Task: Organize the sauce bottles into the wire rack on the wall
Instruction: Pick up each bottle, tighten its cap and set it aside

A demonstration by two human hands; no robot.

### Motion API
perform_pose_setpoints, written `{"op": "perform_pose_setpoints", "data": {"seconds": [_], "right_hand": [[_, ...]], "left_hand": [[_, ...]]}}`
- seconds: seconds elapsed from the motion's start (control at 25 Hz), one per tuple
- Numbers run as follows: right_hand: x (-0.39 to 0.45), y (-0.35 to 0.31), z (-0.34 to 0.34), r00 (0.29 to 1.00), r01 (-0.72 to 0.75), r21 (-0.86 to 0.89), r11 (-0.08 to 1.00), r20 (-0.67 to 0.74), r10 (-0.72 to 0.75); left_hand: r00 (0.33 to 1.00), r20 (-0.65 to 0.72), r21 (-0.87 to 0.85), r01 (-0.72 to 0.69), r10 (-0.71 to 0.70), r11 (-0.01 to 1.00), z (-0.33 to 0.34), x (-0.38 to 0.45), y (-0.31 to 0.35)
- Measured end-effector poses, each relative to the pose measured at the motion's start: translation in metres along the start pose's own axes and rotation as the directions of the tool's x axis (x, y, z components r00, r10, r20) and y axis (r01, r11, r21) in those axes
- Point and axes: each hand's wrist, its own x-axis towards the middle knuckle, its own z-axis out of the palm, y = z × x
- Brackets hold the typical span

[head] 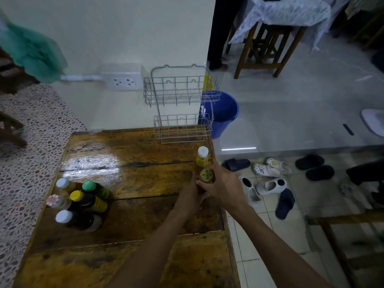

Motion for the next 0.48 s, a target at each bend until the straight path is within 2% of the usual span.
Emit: {"op": "perform_pose_setpoints", "data": {"seconds": [0.32,0.48], "right_hand": [[-0.0025,0.0045,0.0070,0.999,-0.030,-0.028,0.999,0.039,0.031],[-0.0071,0.0035,0.0080,0.997,0.003,-0.066,0.998,0.073,0.002]], "left_hand": [[1.000,0.007,0.036,0.015,-0.015,0.999,0.0020,0.0050,-0.0082],[1.000,0.008,0.085,-0.003,0.003,0.996,0.0008,0.0033,-0.0058]]}}
